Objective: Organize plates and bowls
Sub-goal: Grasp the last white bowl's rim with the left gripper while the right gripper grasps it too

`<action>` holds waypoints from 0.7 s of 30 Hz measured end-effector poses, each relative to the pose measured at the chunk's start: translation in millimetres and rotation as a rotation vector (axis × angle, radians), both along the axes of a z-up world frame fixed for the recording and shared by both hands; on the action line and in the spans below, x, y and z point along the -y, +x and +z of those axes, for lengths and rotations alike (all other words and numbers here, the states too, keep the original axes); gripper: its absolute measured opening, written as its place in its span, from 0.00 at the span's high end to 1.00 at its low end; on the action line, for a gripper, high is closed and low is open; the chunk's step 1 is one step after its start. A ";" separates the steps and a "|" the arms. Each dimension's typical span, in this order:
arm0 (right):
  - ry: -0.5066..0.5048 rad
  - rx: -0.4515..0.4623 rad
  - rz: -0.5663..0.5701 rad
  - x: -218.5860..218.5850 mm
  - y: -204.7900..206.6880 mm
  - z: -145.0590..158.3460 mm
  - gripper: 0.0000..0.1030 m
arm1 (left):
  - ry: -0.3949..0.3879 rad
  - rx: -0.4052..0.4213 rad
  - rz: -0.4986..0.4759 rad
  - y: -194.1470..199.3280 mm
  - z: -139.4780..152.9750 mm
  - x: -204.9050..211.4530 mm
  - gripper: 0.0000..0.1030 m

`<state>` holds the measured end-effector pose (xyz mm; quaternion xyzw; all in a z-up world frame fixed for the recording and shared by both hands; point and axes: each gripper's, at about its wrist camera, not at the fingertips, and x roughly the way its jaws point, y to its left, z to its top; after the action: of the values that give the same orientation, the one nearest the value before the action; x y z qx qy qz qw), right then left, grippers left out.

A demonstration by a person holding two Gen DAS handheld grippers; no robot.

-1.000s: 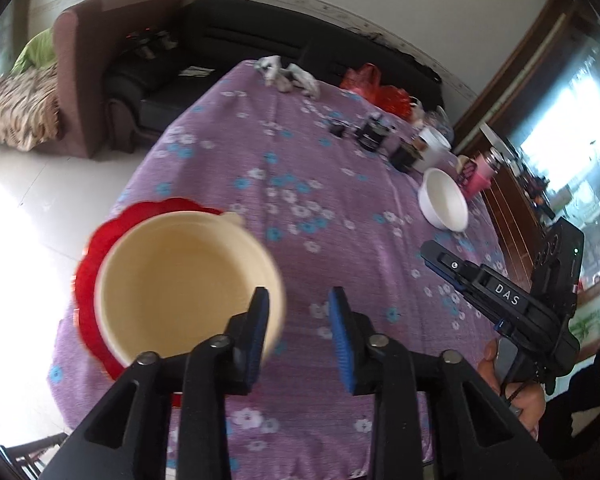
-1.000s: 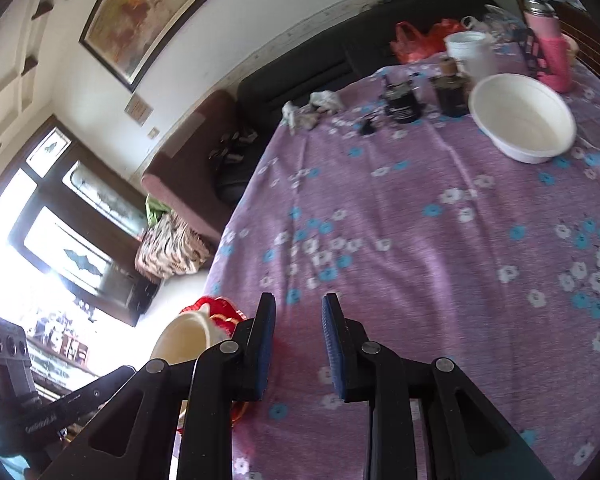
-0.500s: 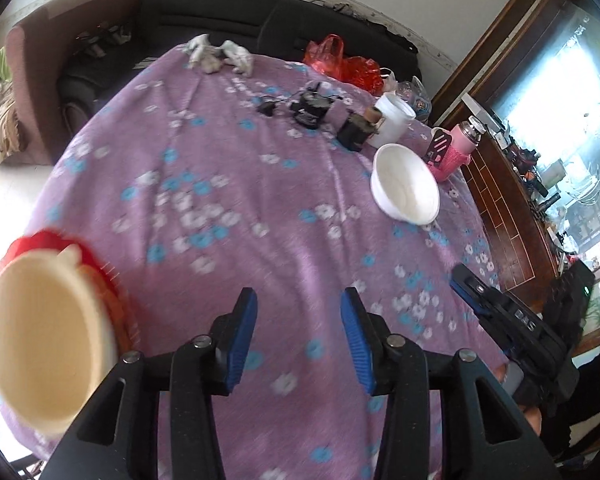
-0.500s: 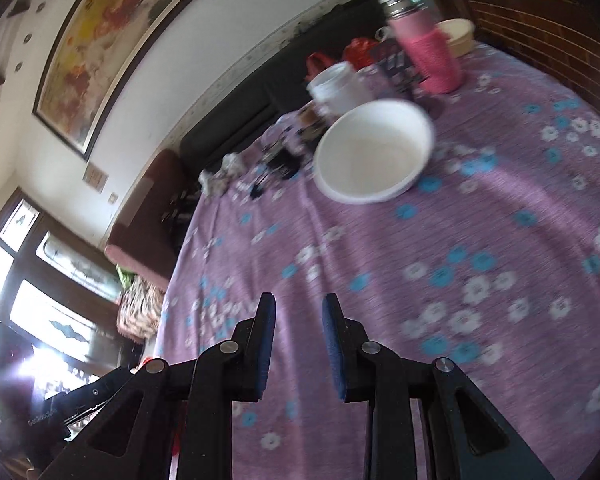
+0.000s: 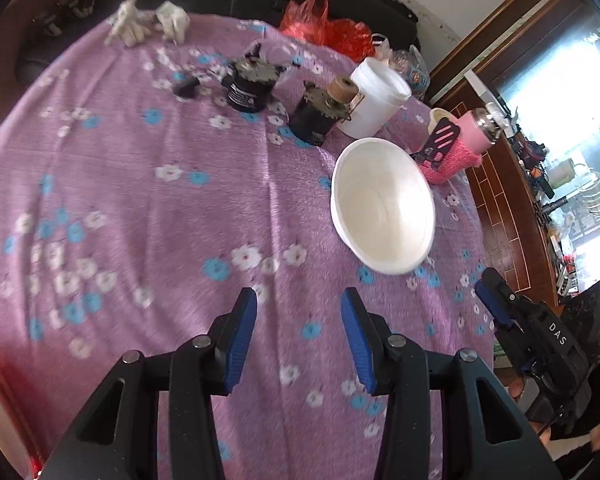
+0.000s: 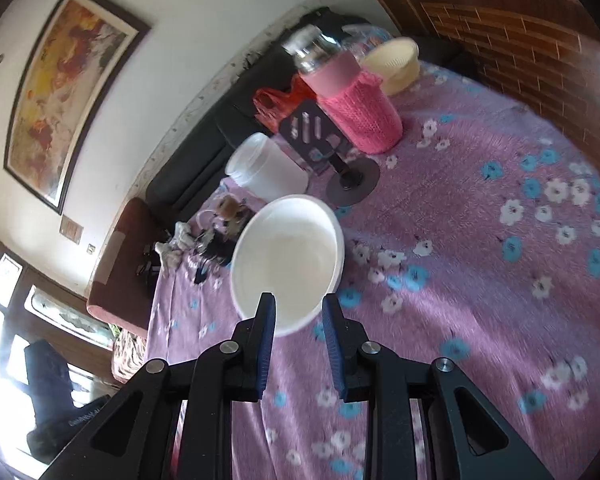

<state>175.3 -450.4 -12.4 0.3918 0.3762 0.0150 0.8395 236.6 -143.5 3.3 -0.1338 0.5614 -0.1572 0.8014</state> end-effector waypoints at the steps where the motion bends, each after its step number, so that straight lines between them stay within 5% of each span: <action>1: 0.018 -0.009 0.001 1.9 5.8 -5.4 0.75 | 0.000 -0.008 0.000 6.3 -4.1 4.0 0.59; 21: 0.074 -0.037 -0.019 13.1 51.5 -61.3 0.73 | -0.070 -0.067 0.043 75.7 -52.0 27.4 0.59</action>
<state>226.8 -463.5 -73.8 0.4264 0.3871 0.0139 0.8174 312.3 -170.9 -48.7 -0.1789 0.5790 -0.1548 0.7802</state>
